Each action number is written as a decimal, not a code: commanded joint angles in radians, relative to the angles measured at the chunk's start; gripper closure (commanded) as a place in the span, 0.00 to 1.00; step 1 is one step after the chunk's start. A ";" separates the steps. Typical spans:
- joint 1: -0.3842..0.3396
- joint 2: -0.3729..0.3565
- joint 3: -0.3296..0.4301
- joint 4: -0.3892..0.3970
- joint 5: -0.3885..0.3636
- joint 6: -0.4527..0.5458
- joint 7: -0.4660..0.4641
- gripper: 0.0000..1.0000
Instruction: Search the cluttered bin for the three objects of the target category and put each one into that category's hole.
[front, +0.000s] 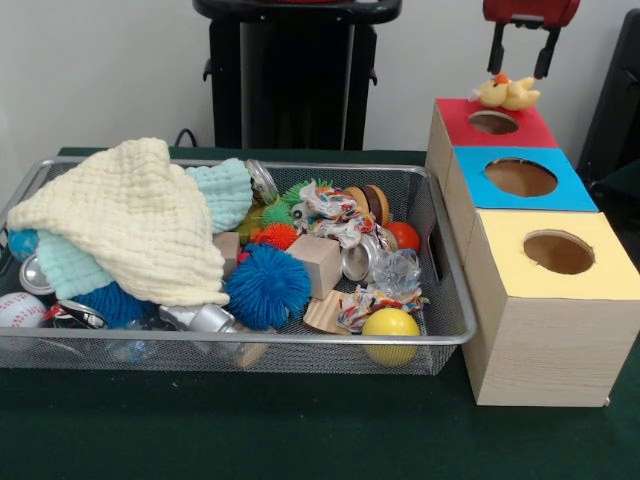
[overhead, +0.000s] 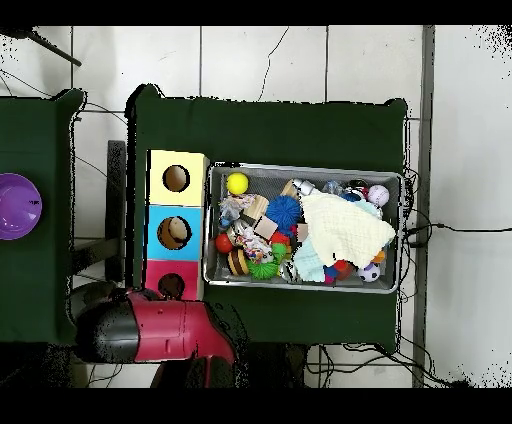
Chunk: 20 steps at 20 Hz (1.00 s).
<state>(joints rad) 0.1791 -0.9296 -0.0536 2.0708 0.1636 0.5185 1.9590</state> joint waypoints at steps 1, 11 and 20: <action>-0.007 0.010 -0.010 -0.075 0.017 0.080 0.190 0.00; -0.009 0.025 -0.012 -0.101 0.010 0.128 0.172 0.00; -0.006 0.045 -0.006 -0.094 0.007 0.128 0.167 0.00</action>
<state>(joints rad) 0.1791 -0.9298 -0.0786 2.0182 0.1616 0.5328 1.9590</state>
